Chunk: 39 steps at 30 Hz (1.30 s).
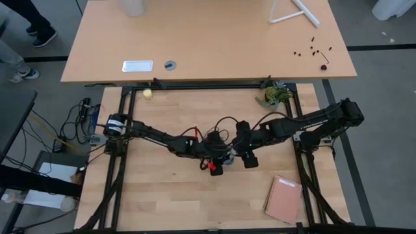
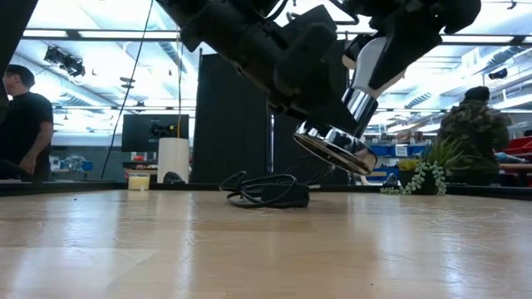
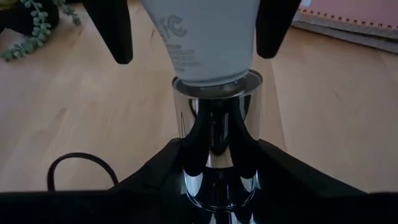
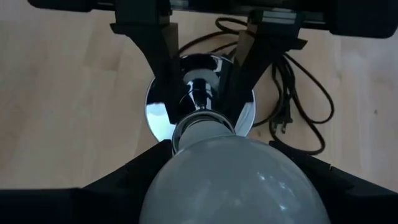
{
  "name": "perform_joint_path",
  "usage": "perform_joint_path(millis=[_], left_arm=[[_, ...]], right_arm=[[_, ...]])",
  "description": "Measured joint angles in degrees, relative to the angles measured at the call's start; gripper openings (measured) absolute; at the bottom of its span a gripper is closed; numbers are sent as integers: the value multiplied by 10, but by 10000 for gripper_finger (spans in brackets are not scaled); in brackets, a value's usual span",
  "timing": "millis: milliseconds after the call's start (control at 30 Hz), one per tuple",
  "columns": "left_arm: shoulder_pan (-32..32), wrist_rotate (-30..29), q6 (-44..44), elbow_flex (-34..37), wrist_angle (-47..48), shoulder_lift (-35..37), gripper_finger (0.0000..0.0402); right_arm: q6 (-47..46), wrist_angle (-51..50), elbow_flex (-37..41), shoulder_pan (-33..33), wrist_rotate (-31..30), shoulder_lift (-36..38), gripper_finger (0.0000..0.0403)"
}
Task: Screw lightbulb
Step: Insert the light bulb into the lamp
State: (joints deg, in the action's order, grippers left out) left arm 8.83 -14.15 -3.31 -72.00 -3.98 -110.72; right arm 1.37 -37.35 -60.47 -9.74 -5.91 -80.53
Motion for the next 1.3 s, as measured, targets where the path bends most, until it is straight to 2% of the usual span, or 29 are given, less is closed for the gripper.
perform_joint_path(millis=[267, 500, 633, 933, 1300], left_arm=[[1, 1, -3, 1, 2, -1, 179], [1, 1, -15, 2, 3, -2, 179], [0, -10, -18, 2, 2, -2, 179], [0, -32, -28, 2, 1, -2, 179], [4, -46, -17, 2, 4, -2, 179]], right_arm=[[-13, 70, 34, -10, -11, 1, 268], [-47, 86, 50, -15, -22, 1, 267], [-71, 87, 51, -23, -57, 2, 267], [-214, 95, 51, -23, -92, 2, 267], [-373, 94, 51, -7, -79, 2, 267]])
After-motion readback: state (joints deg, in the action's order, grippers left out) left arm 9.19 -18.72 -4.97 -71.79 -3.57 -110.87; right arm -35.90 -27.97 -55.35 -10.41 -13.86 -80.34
